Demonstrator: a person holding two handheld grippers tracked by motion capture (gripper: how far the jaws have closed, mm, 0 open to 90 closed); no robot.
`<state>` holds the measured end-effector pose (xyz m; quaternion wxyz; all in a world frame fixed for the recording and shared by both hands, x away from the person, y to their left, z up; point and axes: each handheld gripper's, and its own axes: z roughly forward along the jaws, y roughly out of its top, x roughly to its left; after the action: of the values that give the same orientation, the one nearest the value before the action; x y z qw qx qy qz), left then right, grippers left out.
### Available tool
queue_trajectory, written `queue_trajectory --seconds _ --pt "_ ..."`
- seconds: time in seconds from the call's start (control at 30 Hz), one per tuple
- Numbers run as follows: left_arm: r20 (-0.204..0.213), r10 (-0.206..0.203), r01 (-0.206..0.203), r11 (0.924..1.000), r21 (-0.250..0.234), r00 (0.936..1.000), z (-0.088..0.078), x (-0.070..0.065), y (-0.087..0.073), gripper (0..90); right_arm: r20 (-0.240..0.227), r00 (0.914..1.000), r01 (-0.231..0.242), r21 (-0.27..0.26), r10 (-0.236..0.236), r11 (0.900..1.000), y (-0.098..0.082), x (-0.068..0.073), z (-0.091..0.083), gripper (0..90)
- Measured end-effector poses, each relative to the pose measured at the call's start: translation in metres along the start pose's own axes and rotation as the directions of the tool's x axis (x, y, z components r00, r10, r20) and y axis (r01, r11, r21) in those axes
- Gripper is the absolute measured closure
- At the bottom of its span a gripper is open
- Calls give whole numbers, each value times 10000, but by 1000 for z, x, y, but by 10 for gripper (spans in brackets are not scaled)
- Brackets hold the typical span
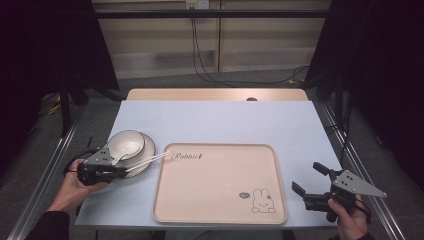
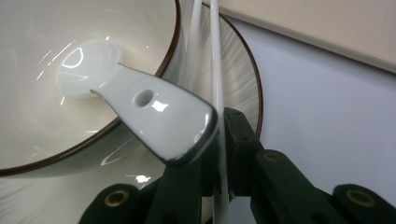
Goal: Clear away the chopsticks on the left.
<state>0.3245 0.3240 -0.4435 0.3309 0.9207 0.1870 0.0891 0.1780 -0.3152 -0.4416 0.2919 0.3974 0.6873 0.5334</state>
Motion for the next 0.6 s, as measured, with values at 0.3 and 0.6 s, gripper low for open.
queue_trajectory --seconds 0.3,0.6 --pt "12 -503 503 9981 -361 9987 -7 -3 2 845 -48 10000 0 10 0 10000 0 0 0 21" --pt "116 -1268 1274 9886 -801 9919 -16 -8 2 846 -49 10000 -17 9 17 10000 0 0 0 21"
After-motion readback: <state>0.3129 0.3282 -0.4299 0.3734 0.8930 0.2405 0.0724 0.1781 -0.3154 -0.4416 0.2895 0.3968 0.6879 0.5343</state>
